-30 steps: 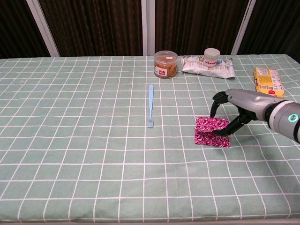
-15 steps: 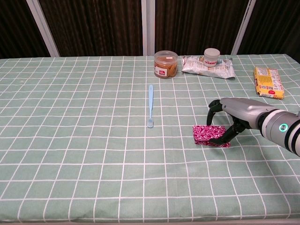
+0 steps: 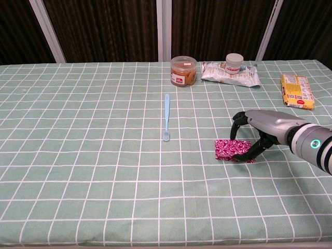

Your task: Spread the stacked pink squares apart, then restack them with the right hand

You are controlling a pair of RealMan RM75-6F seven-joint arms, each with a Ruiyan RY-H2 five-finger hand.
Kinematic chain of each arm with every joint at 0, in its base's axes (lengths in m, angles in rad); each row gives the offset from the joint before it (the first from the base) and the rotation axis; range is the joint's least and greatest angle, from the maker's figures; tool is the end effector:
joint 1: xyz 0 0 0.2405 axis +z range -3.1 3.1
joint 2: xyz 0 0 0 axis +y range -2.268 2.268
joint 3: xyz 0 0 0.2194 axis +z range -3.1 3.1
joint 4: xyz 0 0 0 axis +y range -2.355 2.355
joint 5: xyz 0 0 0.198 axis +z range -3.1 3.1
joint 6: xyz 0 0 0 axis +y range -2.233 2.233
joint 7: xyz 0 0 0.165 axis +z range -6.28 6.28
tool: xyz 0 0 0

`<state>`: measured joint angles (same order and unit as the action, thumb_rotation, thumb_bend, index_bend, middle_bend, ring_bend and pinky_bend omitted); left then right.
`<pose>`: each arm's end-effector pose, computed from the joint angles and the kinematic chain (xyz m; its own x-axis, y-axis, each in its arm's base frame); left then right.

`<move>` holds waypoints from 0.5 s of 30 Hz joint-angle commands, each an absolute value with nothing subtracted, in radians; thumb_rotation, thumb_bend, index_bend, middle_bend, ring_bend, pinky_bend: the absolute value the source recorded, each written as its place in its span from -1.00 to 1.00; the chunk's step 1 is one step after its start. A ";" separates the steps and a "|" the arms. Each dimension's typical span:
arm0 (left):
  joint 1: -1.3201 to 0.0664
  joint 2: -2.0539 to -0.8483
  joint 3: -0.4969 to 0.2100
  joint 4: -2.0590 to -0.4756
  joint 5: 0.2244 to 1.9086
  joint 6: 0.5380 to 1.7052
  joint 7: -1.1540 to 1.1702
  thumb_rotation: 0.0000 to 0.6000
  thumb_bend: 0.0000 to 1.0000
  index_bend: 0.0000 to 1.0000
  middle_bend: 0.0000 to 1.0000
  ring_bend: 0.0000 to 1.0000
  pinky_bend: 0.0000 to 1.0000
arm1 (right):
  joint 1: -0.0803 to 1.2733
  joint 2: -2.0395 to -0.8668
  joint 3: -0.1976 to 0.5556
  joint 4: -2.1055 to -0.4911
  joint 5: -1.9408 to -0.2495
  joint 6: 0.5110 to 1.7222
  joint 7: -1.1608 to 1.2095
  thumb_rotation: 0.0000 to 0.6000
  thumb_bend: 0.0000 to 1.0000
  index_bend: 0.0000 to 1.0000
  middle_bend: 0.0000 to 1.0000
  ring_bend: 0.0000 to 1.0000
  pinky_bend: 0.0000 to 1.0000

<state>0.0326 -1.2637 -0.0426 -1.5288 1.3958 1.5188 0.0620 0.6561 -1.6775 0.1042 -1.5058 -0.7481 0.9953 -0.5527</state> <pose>-0.3100 0.1608 0.1293 0.3895 0.0322 0.9205 0.8990 0.2042 -0.3875 -0.1697 -0.2857 -0.0634 0.3640 -0.5049 0.7827 -0.9264 -0.1097 0.3601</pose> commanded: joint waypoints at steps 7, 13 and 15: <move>0.034 -1.264 -0.043 -1.528 1.396 1.520 0.061 1.00 -0.65 -0.55 -0.71 -0.79 -0.75 | 0.654 -1.682 0.099 -1.504 -0.747 0.996 -0.554 0.60 -0.66 -0.35 -0.89 -1.00 -1.00; 0.033 -1.265 -0.044 -1.527 1.395 1.518 0.060 1.00 -0.65 -0.55 -0.71 -0.79 -0.75 | 0.653 -1.680 0.096 -1.508 -0.744 1.001 -0.560 0.57 -0.67 -0.39 -0.89 -1.00 -1.00; 0.033 -1.265 -0.044 -1.526 1.395 1.518 0.060 1.00 -0.66 -0.55 -0.71 -0.79 -0.75 | 0.652 -1.679 0.095 -1.511 -0.742 1.002 -0.561 0.57 -0.67 -0.40 -0.89 -1.00 -1.00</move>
